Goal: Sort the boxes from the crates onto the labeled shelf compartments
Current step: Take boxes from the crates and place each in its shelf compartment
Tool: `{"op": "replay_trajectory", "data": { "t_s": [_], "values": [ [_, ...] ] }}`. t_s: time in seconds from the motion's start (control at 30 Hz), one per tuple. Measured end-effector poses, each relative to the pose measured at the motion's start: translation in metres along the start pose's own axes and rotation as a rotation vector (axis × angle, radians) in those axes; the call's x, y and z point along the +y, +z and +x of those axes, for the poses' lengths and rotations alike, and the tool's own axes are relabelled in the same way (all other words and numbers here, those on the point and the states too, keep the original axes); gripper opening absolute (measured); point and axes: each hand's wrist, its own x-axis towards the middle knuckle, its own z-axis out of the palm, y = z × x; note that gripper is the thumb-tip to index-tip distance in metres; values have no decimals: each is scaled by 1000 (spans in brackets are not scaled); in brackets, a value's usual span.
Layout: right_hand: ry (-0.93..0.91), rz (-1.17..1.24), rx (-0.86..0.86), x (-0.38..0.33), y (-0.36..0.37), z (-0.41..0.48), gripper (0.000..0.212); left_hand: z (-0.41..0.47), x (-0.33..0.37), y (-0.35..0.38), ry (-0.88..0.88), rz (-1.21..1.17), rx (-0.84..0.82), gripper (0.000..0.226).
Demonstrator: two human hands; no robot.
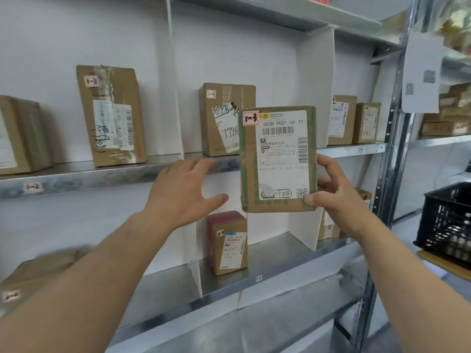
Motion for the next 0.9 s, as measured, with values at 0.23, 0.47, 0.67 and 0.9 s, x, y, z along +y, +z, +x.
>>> {"op": "replay_trajectory", "data": {
  "t_s": [0.23,0.47,0.67,0.9],
  "values": [
    [-46,-4,-17,25,-67,62,79,69,34,36,-31,80,16,74],
    [-104,21,-33,50,-133,132,83,142,78,66,-27,136,43,70],
    [-106,26,-58,78,-171,186,78,198,104,87,-45,190,52,72],
    [-76,20,-87,98,-181,239,78,234,123,108,-65,6,-42,70]
  ]
}}
